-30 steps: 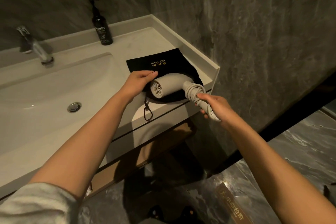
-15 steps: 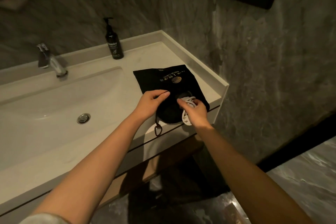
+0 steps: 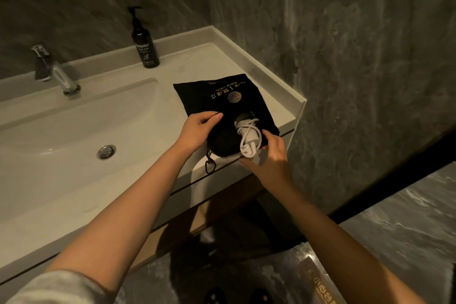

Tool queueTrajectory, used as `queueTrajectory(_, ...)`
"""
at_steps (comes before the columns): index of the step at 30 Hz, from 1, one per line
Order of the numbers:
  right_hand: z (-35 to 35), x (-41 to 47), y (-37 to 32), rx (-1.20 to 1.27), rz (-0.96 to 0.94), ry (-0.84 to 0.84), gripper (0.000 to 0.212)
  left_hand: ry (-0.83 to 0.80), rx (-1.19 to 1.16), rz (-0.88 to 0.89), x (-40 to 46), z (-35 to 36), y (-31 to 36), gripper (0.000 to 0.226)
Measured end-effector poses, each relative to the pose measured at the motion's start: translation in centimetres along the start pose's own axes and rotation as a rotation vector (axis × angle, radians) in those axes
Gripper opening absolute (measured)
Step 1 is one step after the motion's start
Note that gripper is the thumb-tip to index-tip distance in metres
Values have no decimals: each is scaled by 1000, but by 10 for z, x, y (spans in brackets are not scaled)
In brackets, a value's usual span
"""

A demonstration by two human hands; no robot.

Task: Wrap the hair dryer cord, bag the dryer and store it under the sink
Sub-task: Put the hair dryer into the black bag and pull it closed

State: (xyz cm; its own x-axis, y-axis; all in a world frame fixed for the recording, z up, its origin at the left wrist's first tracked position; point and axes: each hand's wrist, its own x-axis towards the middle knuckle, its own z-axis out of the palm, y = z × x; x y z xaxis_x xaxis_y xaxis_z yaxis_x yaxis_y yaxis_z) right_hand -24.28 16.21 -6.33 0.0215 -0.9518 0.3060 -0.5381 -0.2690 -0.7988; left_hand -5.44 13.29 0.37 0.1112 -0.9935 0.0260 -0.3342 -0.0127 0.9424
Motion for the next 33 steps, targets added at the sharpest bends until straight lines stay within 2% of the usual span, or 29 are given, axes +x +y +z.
queueTrajectory(3,3,3,-2,22,53,6,73,1,-8,0,-2,0,0,29)
queueTrajectory(8,13,24,-12,34,72,5,72,-21,-47,-12,-6,-3,-2,27)
queueTrajectory(16,35,45,-11,-196,133,5,70,-14,1,-33,-7,-7,-11,24)
queueTrajectory(20,35,44,-12,-226,145,4,65,-45,182,25,-11,-5,-18,24)
queueTrajectory(23,25,33,-4,-202,77,-10,59,-65,327,58,-17,-4,-25,29)
queueTrajectory(27,0,17,9,-111,45,153,33,148,706,90,-34,-8,-39,54)
queueTrajectory(30,-13,30,13,-56,207,280,33,236,826,-122,-48,-7,-41,54)
queueTrajectory(33,-16,56,11,359,536,145,41,117,884,-211,-52,-1,-38,37)
